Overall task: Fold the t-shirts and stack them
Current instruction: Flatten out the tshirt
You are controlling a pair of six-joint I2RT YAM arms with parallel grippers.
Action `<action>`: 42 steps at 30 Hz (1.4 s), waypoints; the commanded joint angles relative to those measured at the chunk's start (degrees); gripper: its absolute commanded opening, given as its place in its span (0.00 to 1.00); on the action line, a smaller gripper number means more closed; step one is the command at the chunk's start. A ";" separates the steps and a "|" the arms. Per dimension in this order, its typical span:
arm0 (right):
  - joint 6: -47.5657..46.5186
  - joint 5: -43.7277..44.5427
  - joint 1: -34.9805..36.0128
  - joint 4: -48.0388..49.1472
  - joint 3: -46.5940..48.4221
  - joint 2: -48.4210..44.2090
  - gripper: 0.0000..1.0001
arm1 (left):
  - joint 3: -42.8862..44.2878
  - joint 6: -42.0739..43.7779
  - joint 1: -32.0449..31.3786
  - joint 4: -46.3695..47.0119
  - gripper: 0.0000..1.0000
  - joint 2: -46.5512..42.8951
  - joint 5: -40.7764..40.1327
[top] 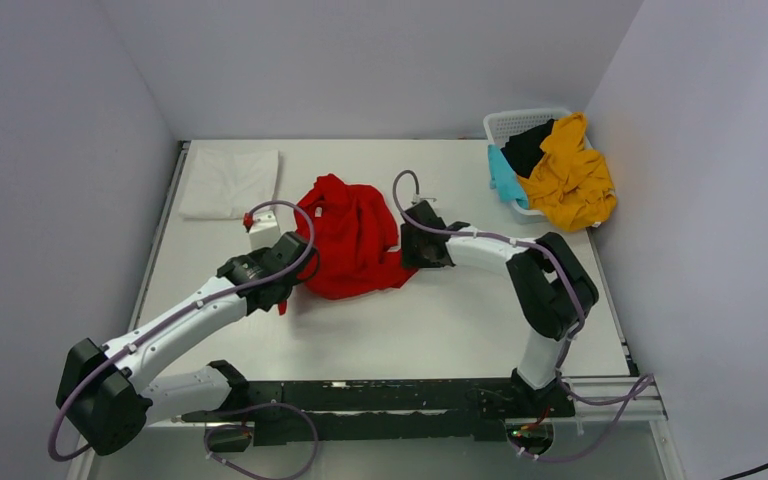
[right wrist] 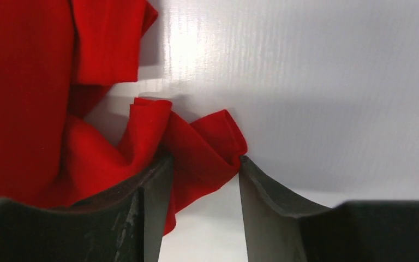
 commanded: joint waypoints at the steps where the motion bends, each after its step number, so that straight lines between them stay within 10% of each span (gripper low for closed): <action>1: 2.39 5.01 3.63 -4.29 2.28 2.39 0.44 | -0.79 0.12 0.34 1.96 0.00 -1.66 -0.52; 7: 5.00 7.50 4.06 -5.36 0.30 -2.27 0.00 | 0.21 0.32 2.25 2.83 0.00 -1.94 -1.54; 17: -2.85 14.83 -12.41 -11.38 4.88 -29.38 0.00 | 15.87 7.16 11.25 3.56 0.00 -5.97 -8.98; 29: -12.77 10.93 -13.40 -9.79 19.31 -47.41 0.00 | 20.25 28.13 11.67 27.08 0.00 -25.77 -0.73; 42: -17.53 9.93 -16.19 1.14 19.49 -33.38 0.00 | 30.67 29.92 18.28 29.92 0.00 1.32 4.60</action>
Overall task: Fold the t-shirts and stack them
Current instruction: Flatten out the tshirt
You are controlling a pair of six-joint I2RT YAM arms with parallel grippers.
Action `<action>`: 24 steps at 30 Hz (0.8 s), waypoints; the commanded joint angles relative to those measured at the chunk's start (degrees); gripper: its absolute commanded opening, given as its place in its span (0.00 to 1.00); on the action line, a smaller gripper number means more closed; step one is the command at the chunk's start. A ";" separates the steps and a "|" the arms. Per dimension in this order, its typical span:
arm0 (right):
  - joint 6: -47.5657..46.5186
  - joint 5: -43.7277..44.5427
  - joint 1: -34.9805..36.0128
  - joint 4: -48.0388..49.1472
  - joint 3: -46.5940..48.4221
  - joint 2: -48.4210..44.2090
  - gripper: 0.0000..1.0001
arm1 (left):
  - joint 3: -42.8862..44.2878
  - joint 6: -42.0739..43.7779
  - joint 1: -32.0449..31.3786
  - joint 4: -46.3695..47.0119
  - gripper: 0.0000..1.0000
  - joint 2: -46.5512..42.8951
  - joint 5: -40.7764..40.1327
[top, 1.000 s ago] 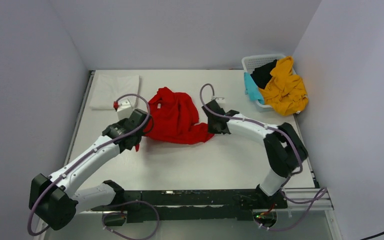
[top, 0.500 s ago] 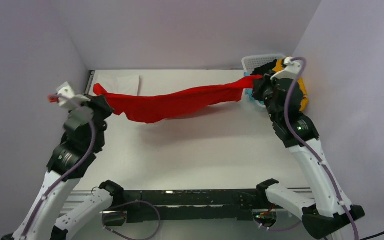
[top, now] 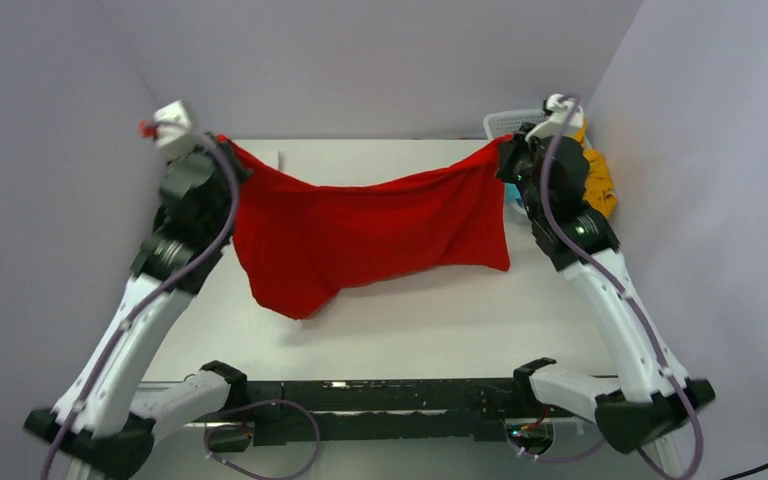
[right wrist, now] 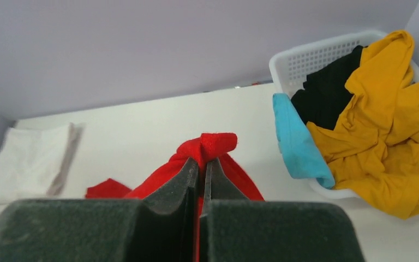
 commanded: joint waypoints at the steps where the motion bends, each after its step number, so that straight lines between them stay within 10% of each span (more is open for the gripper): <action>1: -3.77 -1.49 -3.29 8.85 3.23 9.13 0.00 | 8.59 0.88 6.67 2.12 0.00 14.69 6.40; 7: -6.41 -4.97 -7.91 11.81 25.65 24.19 0.00 | 41.40 10.37 9.75 -2.02 0.00 34.33 12.53; 12: -8.21 -4.46 -8.98 13.68 35.66 25.00 0.00 | 52.98 16.49 9.89 -0.01 0.00 34.17 15.14; 24: -4.73 -9.28 -9.09 14.72 3.80 3.29 0.00 | 12.21 13.12 9.49 5.40 0.00 7.09 29.58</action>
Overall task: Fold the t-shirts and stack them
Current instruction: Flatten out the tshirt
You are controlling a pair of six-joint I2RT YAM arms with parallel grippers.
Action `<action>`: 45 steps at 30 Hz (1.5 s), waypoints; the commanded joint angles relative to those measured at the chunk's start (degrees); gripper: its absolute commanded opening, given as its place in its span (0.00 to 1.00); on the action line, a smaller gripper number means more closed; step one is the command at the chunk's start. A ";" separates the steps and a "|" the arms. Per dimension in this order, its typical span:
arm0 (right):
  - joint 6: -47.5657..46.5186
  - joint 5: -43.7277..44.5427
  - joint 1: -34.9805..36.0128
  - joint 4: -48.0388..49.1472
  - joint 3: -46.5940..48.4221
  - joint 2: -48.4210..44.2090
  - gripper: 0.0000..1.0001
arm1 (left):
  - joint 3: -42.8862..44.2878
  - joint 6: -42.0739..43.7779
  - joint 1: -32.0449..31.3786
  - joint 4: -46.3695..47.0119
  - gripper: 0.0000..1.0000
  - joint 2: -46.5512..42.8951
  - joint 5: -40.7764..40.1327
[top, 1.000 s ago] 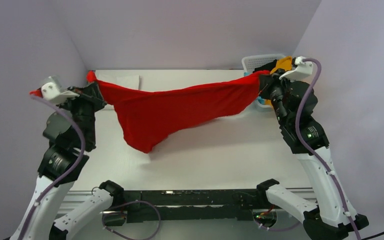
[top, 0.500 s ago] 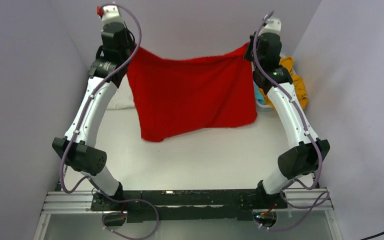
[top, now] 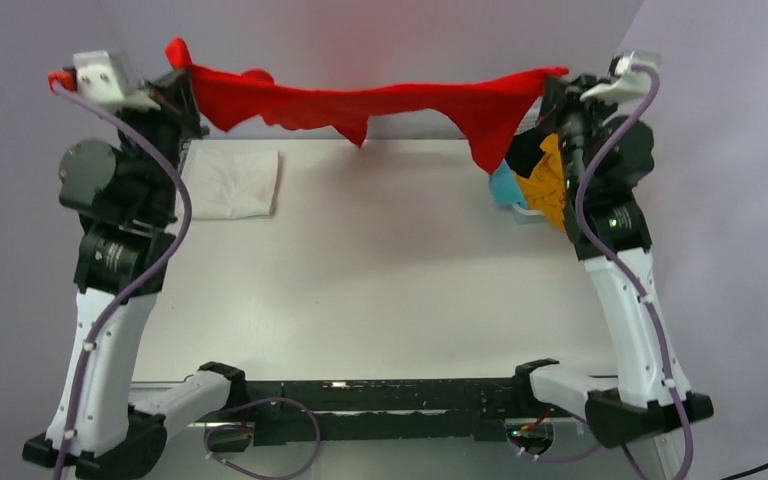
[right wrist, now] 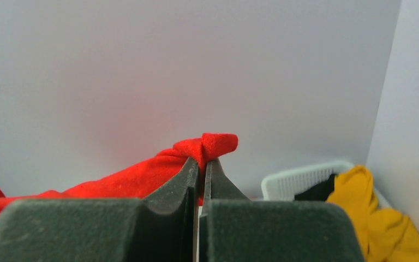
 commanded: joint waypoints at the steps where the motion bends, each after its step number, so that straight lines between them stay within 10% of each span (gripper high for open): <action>1: 4.44 -4.99 -0.40 0.04 -17.50 -6.85 0.00 | -21.83 -5.59 -0.73 -1.25 0.00 -5.82 9.23; 7: 15.00 -13.21 -0.32 -4.70 -42.92 -16.46 0.00 | -50.49 -22.32 -11.33 -9.03 0.00 -15.54 4.51; 16: 23.86 -10.84 -0.31 -19.26 -61.08 -17.37 0.08 | -66.84 -36.41 -20.35 -20.95 0.00 -11.14 9.32; 41: 33.96 -3.56 -0.30 -52.75 -48.78 -19.20 0.10 | -55.64 -47.61 -28.56 -56.31 0.00 -24.97 12.99; 45: 34.74 -6.07 -0.31 -58.82 -49.20 -16.31 0.22 | -58.52 -49.79 -28.55 -59.82 0.00 -25.29 15.35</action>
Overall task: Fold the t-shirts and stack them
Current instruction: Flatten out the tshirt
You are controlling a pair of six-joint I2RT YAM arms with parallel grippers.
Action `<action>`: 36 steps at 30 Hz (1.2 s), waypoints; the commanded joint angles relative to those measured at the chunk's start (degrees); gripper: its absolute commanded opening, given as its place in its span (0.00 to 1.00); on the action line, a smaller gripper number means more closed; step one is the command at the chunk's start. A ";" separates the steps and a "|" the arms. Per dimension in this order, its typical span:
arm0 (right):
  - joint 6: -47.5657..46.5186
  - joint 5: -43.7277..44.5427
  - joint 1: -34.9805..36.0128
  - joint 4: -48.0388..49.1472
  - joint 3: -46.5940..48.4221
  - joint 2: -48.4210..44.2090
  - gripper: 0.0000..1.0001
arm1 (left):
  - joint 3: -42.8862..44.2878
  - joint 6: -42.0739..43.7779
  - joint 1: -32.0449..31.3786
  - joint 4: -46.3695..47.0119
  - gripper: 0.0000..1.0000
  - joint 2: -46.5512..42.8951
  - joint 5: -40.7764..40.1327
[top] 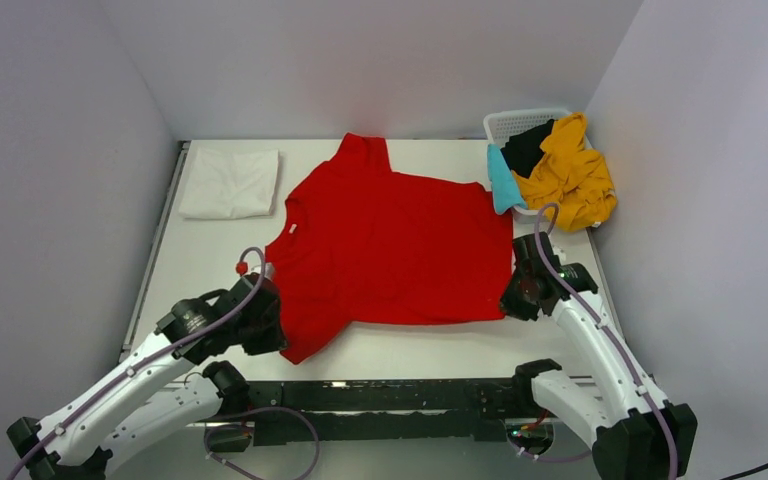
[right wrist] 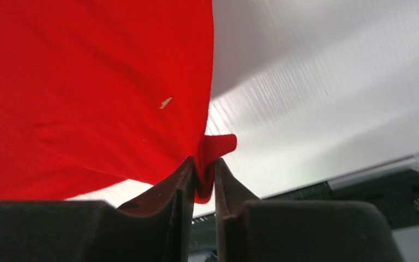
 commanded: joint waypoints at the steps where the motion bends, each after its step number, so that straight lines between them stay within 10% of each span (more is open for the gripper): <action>1: 1.89 -1.31 -0.07 -10.17 0.91 2.07 0.25 | -2.23 -3.50 -0.29 -7.84 0.00 -0.28 3.97; 5: -1.04 -1.03 -0.13 -10.61 1.08 1.49 0.40 | -5.01 -1.17 -0.67 -3.93 0.19 -1.30 9.75; 6: -2.07 -0.96 -0.14 -9.76 1.63 1.23 0.55 | -4.93 -0.12 -0.68 -2.98 0.34 -1.34 10.69; 8: -3.41 0.31 -0.14 -6.81 3.49 0.40 0.79 | -2.96 2.60 -0.77 -0.85 0.93 -1.03 11.36; 9: -3.95 0.88 -0.14 -4.76 4.28 -0.28 0.91 | -1.60 3.88 -0.76 0.25 0.99 -0.62 10.34; 17: -6.86 -7.40 -0.15 22.04 3.21 -2.69 1.00 | 7.20 14.56 0.29 26.65 0.99 10.04 -7.12; 21: -8.47 -13.50 0.60 34.60 4.03 5.87 1.00 | 11.40 22.02 8.23 41.48 1.00 24.34 -3.20; 36: -16.45 -9.51 3.72 46.73 16.90 39.96 1.00 | 39.57 26.27 23.47 37.42 0.99 75.33 2.06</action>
